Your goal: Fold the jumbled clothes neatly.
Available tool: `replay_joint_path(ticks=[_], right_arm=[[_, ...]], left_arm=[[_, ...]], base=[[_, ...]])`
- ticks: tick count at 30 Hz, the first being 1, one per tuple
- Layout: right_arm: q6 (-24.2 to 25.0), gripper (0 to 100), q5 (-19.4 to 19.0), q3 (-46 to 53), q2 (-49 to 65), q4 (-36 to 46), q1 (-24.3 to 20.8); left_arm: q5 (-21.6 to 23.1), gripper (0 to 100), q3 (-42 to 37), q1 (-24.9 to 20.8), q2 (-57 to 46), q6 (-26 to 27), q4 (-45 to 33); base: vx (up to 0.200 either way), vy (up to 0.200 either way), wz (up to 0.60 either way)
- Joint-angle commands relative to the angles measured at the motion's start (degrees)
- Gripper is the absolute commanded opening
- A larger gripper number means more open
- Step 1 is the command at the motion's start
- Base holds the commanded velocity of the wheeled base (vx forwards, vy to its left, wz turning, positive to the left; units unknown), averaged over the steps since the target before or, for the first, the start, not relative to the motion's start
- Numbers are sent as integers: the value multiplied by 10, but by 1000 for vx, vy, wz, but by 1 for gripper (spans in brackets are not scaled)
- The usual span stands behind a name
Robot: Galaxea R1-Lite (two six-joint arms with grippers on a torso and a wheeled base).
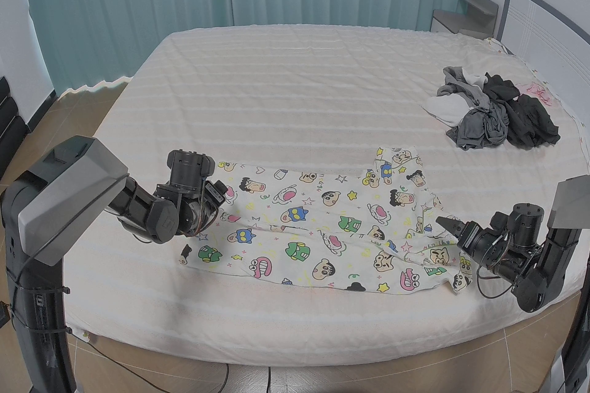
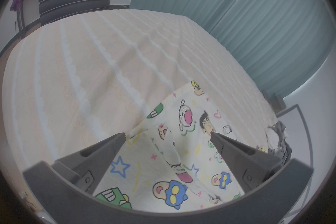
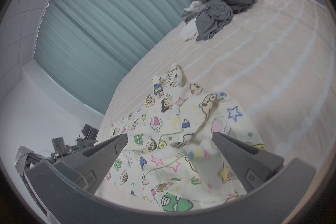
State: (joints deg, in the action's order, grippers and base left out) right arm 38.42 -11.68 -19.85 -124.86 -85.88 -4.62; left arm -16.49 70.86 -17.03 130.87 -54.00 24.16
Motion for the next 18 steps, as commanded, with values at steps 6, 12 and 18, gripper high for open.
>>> replay_joint_path(ticks=[6, 12, 18], right_arm=[[21, 100, 52, 7, 43, -9, 0], [57, 100, 81, 11, 84, 0, -22], [135, 100, 84, 31, 84, 12, -102]], left_arm=[[56, 100, -76, 34, -117, -58, -3], [188, 100, -221, 50, -245, -117, -3], [330, 100, -382, 50, -329, -120, 10]], base=[[0, 0, 0], [0, 0, 0], [0, 0, 0]])
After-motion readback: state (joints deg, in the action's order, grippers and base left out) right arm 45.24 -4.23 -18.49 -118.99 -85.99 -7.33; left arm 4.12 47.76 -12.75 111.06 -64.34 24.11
